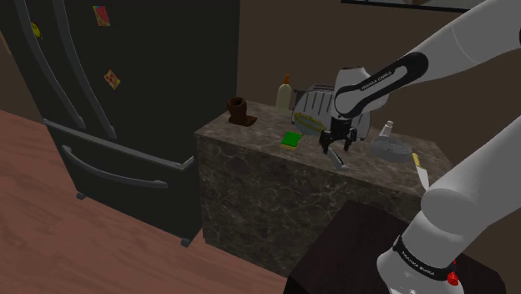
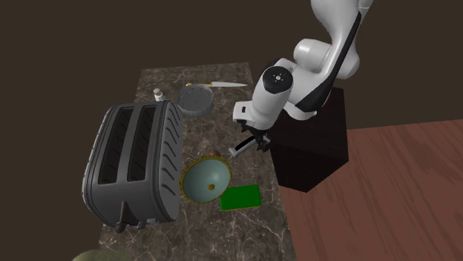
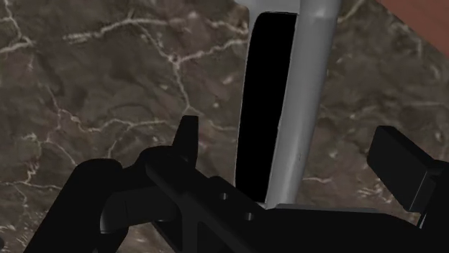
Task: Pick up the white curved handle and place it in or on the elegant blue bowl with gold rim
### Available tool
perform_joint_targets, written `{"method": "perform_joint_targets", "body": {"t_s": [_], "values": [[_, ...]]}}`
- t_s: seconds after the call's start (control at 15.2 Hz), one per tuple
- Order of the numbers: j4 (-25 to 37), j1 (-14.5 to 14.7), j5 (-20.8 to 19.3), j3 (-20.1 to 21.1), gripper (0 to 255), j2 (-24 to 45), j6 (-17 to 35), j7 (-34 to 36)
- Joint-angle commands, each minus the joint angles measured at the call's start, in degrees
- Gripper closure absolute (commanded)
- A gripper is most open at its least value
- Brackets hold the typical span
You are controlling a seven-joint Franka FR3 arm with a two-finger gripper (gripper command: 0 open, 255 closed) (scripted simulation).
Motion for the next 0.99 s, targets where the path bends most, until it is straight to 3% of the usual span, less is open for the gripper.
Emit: {"method": "perform_joint_targets", "body": {"t_s": [0.0, 0.26, 0.73, 0.79, 0.92], "values": [[-0.5, -0.2, -0.2, -0.3, 0, 1.5, 2.1, 0.2], [-1.5, -0.5, -0.6, -0.6, 0, 3.6, 5.3, 0.3], [-1.5, -0.5, -0.6, -0.6, 0, 3.6, 5.3, 0.3], [-1.5, -0.5, -0.6, -0.6, 255, 3.6, 5.3, 0.3], [-1.5, -0.5, -0.6, -0.6, 255, 3.6, 5.3, 0.3]]}}
